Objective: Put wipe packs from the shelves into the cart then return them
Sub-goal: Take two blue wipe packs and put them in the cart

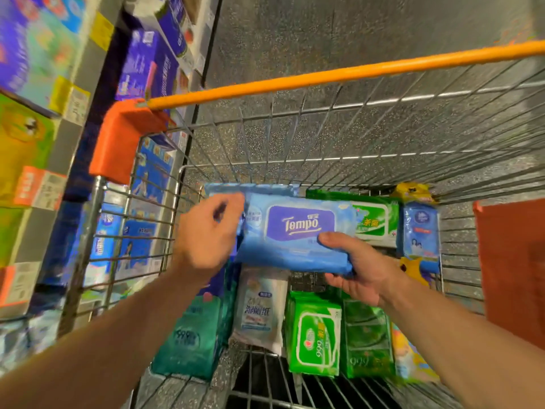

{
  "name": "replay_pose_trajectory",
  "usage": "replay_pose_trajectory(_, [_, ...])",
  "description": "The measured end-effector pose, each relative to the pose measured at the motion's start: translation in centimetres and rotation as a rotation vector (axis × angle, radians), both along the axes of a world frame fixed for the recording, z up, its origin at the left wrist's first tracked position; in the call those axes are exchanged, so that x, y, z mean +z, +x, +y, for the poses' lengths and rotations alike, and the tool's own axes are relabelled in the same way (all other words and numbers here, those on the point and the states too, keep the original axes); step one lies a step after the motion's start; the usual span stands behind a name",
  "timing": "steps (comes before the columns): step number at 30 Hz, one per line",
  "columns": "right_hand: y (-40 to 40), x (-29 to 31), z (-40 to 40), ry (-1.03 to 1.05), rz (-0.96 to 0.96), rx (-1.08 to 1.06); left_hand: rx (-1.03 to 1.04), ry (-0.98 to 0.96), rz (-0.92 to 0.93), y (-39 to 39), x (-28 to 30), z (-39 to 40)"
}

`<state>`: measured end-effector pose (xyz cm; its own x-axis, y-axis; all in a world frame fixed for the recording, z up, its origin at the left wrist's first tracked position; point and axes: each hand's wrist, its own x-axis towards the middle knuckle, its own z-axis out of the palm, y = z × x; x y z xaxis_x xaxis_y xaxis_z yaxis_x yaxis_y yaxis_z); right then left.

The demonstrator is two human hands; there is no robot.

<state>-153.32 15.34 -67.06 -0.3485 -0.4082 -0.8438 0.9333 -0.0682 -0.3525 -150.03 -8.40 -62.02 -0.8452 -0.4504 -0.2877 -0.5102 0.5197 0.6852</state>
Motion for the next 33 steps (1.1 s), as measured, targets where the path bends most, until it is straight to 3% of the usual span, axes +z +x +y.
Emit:
replay_pose_trajectory(5, [2.1, 0.6, -1.6, -0.045, 0.071, 0.022, 0.144, 0.446, -0.002, 2.3, 0.8, 1.4])
replay_pose_trajectory(11, [1.6, 0.7, -3.1, 0.022, 0.199, -0.099, 0.199, 0.450, 0.049, 3.3, 1.5, 1.0])
replay_pose_trajectory(15, [0.0, 1.3, -3.1, -0.041, 0.243, -0.114, 0.332, 0.598, 0.060, 2.6, 2.3, 1.1])
replay_pose_trajectory(25, [-3.4, 2.3, -4.7, -0.004, 0.312, -0.161, 0.351, 0.585, 0.113, 0.1, 3.8, -1.3])
replay_pose_trajectory(33, [-4.0, 1.6, -6.6, 0.036, 0.374, -0.020, 0.316, 0.442, 0.081, -1.6, 3.1, -3.4])
